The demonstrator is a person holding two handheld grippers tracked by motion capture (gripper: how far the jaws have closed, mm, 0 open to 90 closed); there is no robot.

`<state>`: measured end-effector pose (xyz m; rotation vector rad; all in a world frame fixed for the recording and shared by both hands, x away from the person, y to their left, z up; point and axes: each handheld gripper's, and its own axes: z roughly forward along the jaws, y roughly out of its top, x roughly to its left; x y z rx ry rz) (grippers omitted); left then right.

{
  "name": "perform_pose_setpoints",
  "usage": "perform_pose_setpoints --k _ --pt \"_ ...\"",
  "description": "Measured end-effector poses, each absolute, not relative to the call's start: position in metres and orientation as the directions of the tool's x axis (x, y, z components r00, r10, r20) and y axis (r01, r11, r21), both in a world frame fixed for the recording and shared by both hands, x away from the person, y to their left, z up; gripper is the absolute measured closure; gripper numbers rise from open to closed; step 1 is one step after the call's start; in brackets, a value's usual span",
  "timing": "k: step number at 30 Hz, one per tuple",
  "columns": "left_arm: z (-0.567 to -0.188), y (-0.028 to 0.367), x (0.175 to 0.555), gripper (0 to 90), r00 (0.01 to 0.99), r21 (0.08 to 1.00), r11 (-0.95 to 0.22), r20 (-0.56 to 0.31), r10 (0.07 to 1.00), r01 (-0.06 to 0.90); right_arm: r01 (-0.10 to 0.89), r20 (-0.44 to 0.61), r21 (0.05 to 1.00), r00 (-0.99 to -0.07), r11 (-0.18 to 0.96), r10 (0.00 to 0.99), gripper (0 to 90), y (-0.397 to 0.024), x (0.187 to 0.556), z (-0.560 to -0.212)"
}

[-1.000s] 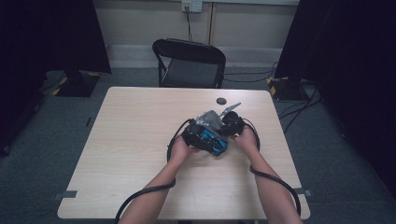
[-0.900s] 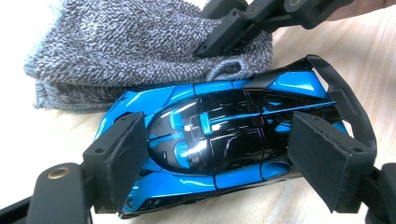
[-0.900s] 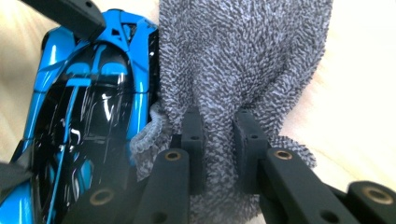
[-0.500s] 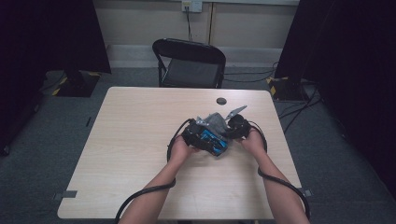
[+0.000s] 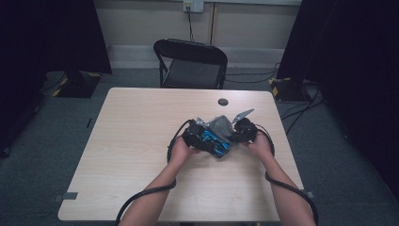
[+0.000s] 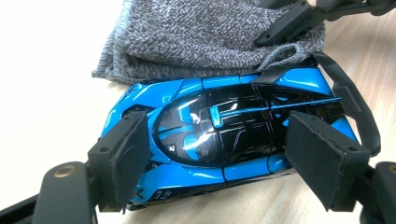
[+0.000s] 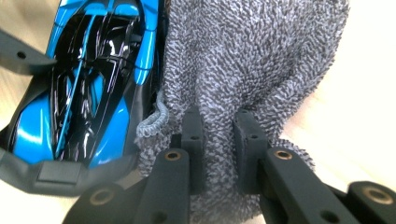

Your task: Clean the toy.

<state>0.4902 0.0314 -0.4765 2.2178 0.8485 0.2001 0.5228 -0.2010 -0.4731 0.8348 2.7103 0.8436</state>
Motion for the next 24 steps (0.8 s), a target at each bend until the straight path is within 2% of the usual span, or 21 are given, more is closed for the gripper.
perform_pose_setpoints --k 7,24 --pt "-0.476 0.031 0.491 22.3 0.767 0.687 -0.508 -0.112 0.632 0.519 0.455 -0.021 0.544 -0.833 0.705 0.553 77.0 -0.213 0.518 -0.471" --pt "-0.476 0.031 0.491 22.1 0.766 0.688 -0.506 -0.114 0.632 0.520 0.469 0.002 0.555 -0.827 0.687 0.563 76.8 -0.245 0.485 -0.469"
